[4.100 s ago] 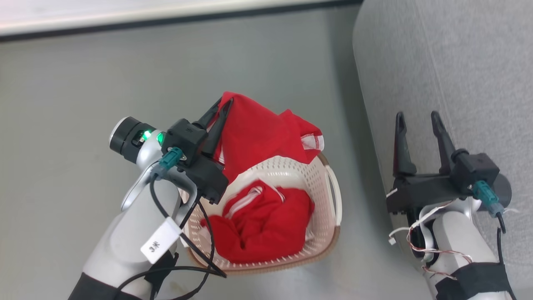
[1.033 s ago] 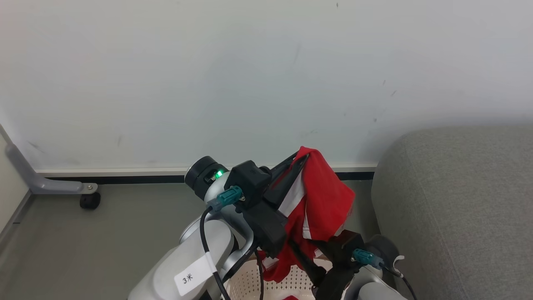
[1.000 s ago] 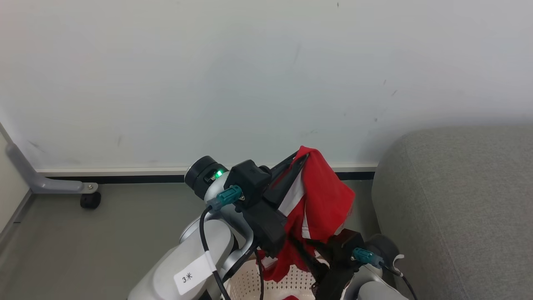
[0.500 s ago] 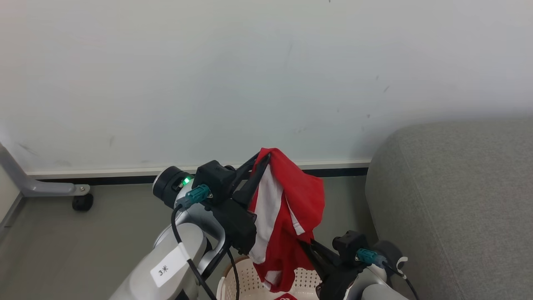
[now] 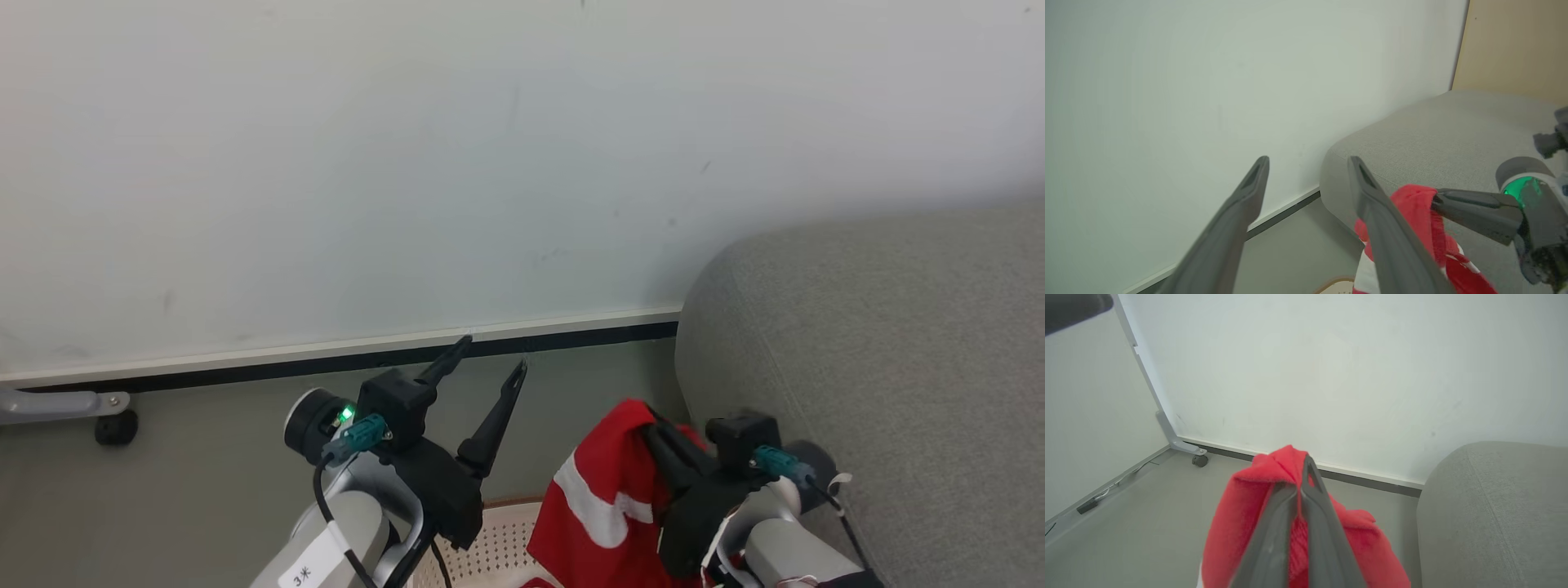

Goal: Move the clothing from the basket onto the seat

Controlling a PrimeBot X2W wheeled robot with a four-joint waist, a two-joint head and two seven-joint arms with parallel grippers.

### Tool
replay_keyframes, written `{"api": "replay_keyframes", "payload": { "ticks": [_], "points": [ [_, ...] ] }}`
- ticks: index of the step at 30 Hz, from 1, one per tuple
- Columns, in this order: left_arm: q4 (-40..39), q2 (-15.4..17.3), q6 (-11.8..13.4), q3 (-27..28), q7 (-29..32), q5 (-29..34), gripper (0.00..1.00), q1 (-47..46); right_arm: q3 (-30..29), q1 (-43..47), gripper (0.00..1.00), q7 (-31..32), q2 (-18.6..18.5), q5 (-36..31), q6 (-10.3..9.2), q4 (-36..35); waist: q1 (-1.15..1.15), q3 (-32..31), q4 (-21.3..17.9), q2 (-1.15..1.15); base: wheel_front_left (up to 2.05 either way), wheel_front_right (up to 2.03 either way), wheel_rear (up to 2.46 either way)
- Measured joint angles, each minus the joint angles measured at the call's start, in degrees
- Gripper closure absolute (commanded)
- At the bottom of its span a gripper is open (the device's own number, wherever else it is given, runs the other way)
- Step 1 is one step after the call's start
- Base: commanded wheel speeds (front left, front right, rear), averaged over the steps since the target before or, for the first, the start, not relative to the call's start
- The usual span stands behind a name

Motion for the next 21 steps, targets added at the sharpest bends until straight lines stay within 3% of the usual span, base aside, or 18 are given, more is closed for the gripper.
{"api": "replay_keyframes", "payload": {
  "ticks": [10,21],
  "points": [
    [0.00,-0.57,0.20,-1.57,-1.05,-0.59,0.00,6.45,-3.90,3.91,1.00,-0.01,-8.42,-1.68,-2.96,-7.24,0.00,-0.79,-4.27,0.00,0.00,0.00,0.00],
    [-0.45,-2.36,0.92,-2.46,-2.12,-1.30,0.00,10.23,-6.87,6.59,1.00,-0.01,-14.36,-3.63,-5.06,-15.73,0.00,-1.51,-10.21,0.00,0.00,0.00,0.00]
  ]
}}
